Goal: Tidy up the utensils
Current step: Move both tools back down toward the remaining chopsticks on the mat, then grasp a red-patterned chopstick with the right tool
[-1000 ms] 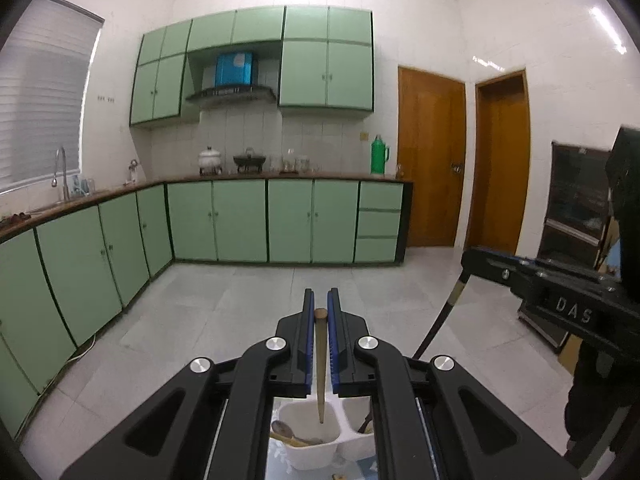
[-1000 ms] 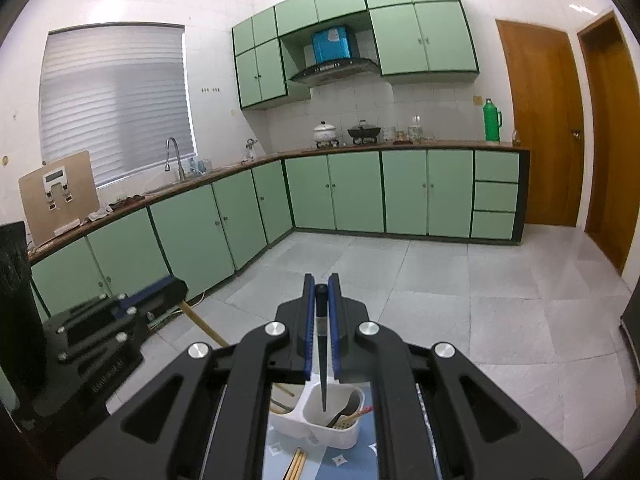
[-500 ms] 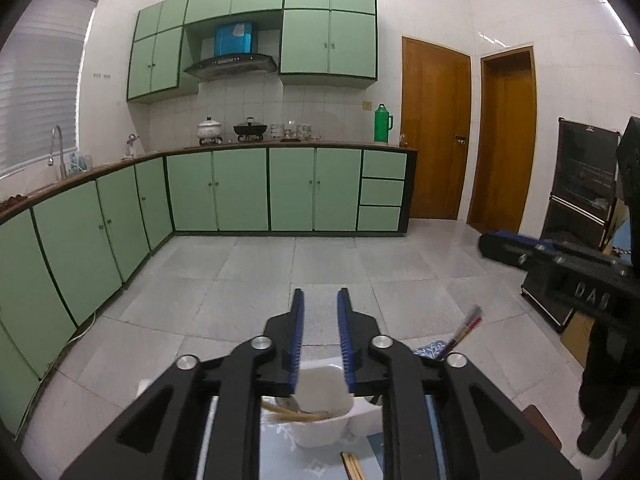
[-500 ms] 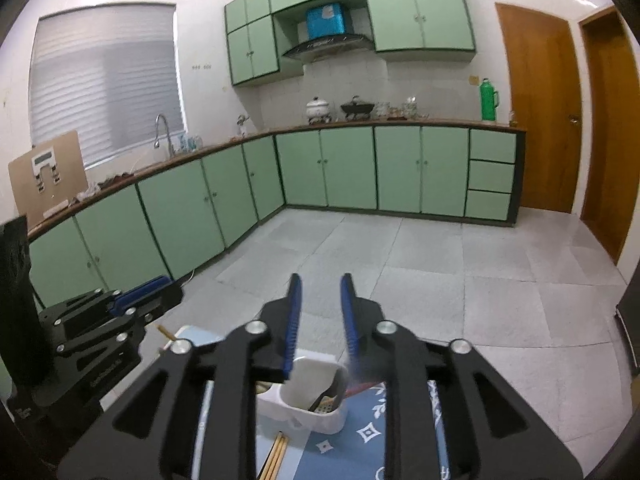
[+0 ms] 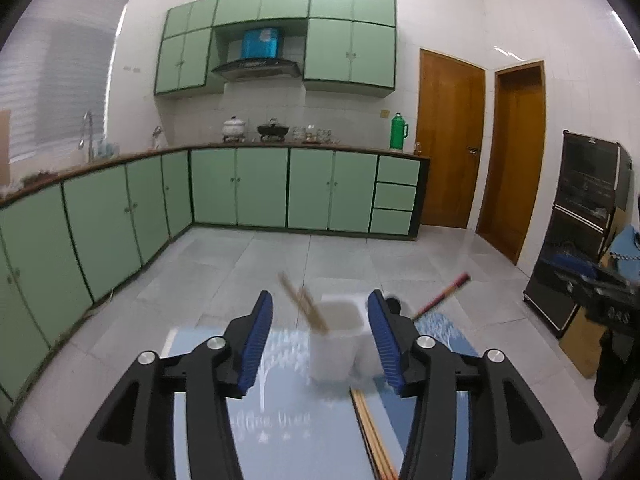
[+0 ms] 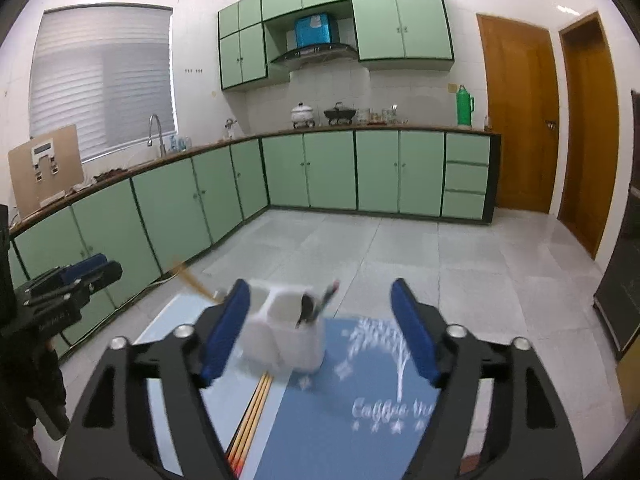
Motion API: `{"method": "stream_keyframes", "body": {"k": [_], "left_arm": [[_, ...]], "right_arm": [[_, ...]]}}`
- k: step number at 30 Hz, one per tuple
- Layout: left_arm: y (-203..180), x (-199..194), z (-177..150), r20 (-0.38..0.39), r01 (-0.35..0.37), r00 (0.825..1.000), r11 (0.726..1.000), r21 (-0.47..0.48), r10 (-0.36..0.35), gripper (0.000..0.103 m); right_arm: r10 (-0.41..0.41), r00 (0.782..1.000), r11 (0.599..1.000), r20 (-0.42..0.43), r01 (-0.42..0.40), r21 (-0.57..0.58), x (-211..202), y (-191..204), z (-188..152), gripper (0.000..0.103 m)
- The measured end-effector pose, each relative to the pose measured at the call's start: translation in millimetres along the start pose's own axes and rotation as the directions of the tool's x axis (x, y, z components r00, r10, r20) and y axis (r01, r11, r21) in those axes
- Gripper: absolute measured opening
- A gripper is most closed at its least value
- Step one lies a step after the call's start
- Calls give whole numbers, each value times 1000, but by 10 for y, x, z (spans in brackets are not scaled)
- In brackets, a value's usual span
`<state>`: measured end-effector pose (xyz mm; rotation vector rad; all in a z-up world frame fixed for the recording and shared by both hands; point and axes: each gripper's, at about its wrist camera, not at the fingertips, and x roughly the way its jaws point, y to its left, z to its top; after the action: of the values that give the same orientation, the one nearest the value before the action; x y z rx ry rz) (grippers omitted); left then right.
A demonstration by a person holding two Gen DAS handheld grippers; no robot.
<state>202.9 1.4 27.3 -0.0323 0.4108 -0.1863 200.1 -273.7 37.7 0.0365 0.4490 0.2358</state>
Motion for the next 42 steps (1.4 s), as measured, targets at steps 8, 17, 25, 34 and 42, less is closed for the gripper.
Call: {"method": "stream_keyframes", "body": {"k": [8,17,25,34,42], "left_arm": [[50,-82,-735,-138,-28,990,1000,-5,27,65],[29,93,-1472,-309,-41,950,999,-7,36,67],[43,185,-1855,-387,-47,921,999,3,44,67],[42,247,-2047,-442,-49,895,998,30,57,67],[60,266,-2129,-458,-47,887,999,27,54,67]], "right_arm": [[-6,997,1000,-72,6,5,-190,299,-743,91],[-1,973,998,-229,16,64,-15,541,-1530,91],[8,944,997,-330,16,72,190,692,-1905,91],[-10,909,999,-418,31,42,327,803,-2208,81],[-54,893,999,-447,52,-17,398,901,-2239,78]]}}
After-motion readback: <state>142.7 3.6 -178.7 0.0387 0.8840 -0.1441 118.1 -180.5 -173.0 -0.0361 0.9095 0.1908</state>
